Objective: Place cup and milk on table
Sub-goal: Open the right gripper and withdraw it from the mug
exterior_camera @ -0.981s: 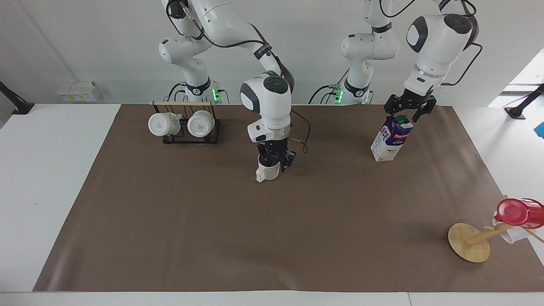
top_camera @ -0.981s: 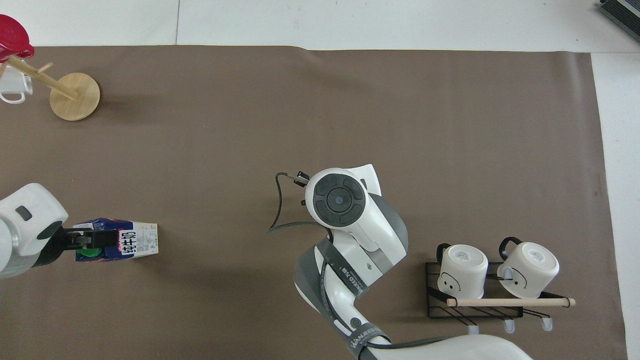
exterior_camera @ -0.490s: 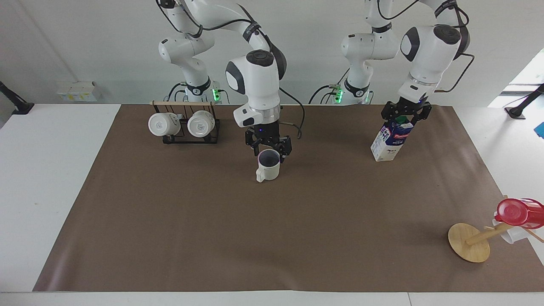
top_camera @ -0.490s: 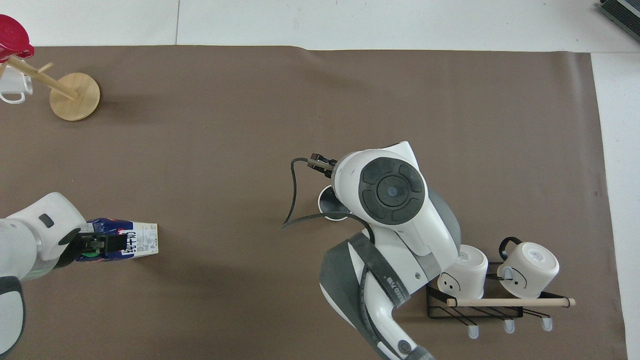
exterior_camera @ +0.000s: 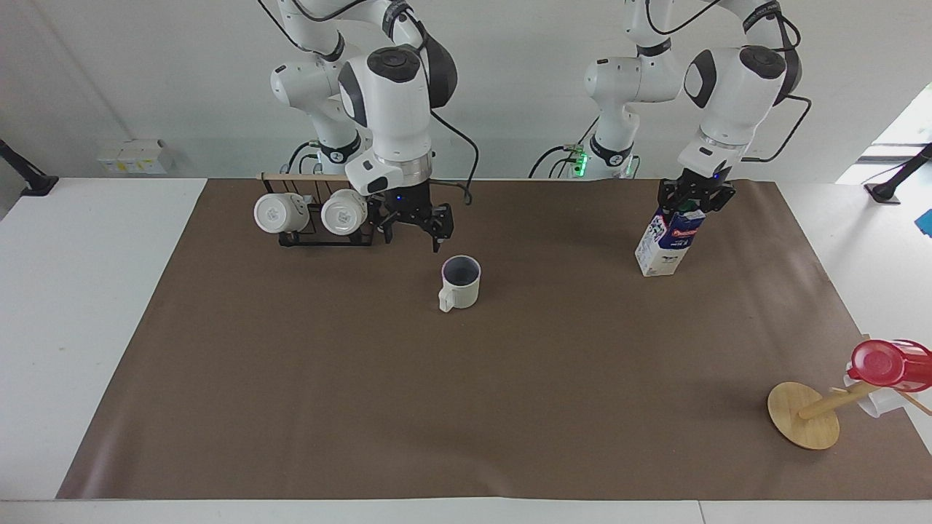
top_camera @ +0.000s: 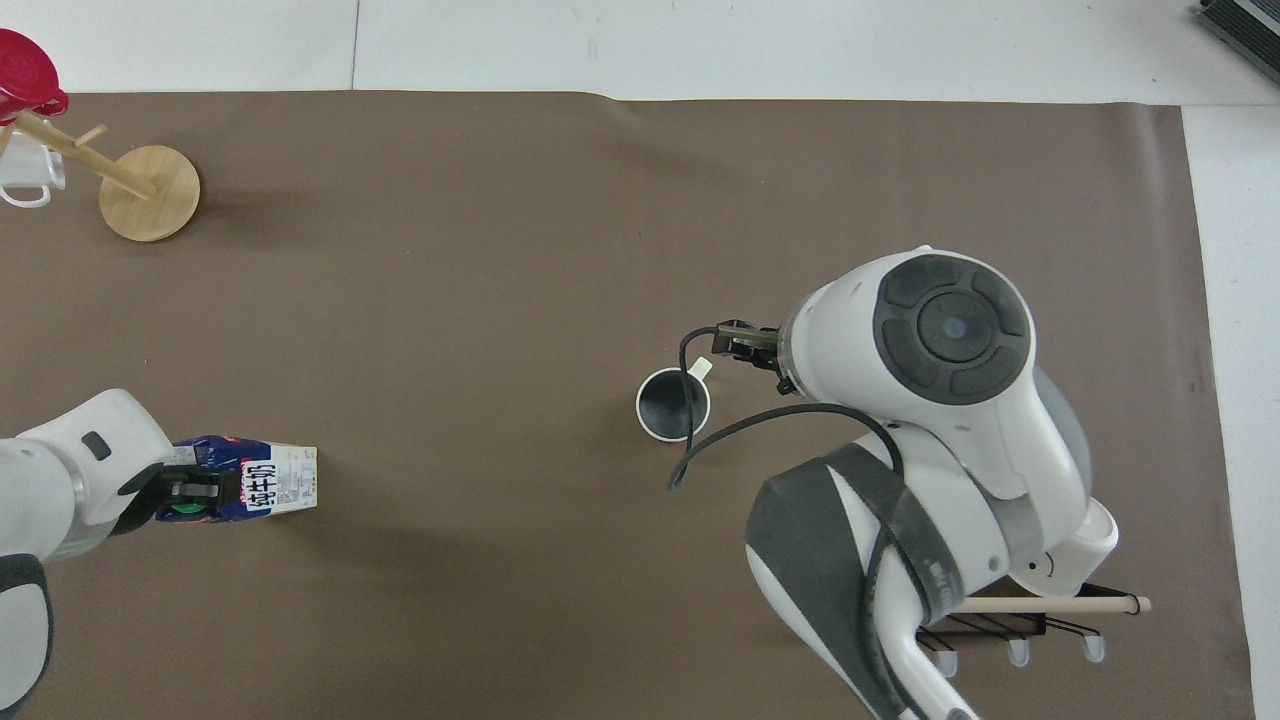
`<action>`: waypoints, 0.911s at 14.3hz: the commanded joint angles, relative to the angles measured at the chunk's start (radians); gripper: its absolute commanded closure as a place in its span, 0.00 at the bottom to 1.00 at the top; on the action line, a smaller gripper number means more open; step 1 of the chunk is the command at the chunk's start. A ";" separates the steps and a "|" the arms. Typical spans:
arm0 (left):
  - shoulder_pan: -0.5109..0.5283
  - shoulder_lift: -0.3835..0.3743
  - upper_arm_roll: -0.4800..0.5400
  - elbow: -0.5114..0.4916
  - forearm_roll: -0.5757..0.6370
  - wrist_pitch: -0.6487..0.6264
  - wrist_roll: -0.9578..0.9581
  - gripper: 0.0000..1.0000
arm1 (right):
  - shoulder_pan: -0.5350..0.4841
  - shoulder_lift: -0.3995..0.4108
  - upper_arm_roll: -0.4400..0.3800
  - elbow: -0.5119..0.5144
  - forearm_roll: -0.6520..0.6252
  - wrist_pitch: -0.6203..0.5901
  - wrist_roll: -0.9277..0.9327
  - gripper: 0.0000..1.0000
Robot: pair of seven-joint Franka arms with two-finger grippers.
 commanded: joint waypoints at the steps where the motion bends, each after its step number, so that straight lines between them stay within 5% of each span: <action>1: 0.001 -0.028 0.004 -0.027 0.025 0.021 0.018 0.66 | -0.096 -0.064 0.008 -0.028 0.003 -0.073 -0.169 0.00; 9: -0.014 0.007 -0.001 0.079 0.023 -0.062 -0.072 0.72 | -0.363 -0.130 -0.003 -0.009 0.003 -0.156 -0.493 0.00; 13: -0.122 0.037 -0.001 0.134 0.023 -0.067 -0.254 0.75 | -0.420 -0.140 -0.005 0.032 0.003 -0.156 -0.542 0.00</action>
